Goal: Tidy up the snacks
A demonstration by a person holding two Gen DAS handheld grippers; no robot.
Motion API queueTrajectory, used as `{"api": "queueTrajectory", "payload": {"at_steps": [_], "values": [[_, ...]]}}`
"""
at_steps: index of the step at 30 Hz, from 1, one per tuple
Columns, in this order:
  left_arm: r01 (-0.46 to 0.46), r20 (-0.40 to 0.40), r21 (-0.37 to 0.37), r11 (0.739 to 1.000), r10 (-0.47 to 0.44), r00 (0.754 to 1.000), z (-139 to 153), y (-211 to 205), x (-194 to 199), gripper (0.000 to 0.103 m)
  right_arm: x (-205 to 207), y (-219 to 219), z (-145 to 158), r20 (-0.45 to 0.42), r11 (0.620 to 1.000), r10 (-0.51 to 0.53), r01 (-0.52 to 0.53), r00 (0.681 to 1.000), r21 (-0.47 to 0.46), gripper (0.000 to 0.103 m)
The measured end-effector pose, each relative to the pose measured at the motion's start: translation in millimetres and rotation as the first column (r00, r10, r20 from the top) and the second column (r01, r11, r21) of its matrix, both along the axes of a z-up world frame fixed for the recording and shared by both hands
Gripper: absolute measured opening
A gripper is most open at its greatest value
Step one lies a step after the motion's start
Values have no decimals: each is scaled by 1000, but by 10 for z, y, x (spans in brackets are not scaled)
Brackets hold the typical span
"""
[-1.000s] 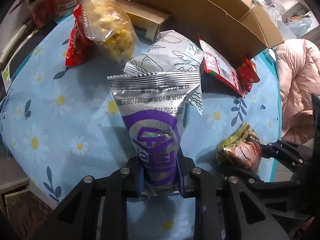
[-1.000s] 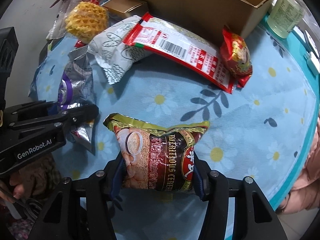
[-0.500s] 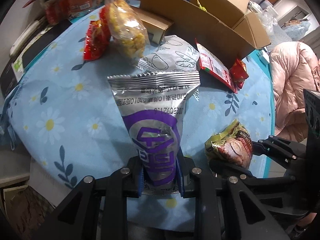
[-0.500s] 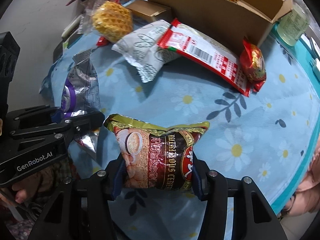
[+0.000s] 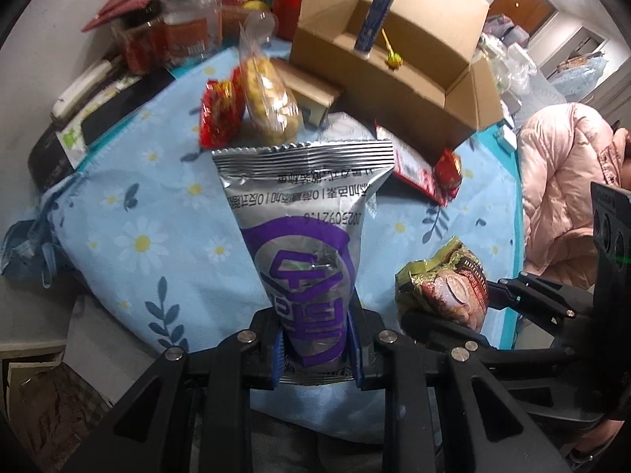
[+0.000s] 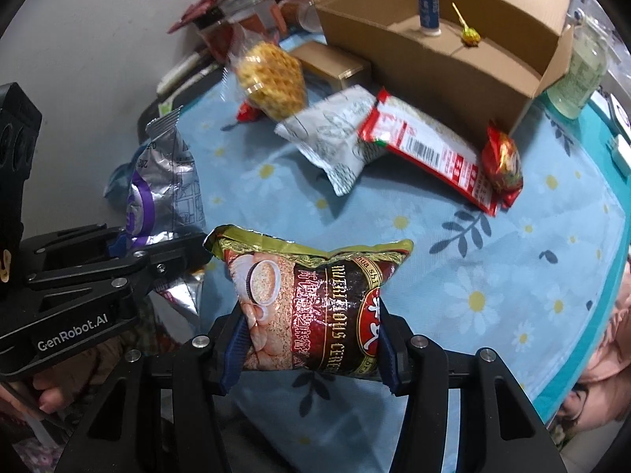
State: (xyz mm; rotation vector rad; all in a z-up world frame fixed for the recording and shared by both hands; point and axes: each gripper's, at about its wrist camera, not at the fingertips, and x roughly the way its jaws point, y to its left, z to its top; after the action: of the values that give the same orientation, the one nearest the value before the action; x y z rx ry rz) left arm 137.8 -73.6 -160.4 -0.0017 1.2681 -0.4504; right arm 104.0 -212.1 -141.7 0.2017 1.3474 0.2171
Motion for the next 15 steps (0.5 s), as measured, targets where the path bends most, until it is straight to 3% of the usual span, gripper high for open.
{"api": "queueTrajectory", "payload": {"at_steps": [15], "values": [[9,156,-107,994,8,988,757,-95,159,25,174,-108,780,172,1000,3,-2,985,-5,54]]}}
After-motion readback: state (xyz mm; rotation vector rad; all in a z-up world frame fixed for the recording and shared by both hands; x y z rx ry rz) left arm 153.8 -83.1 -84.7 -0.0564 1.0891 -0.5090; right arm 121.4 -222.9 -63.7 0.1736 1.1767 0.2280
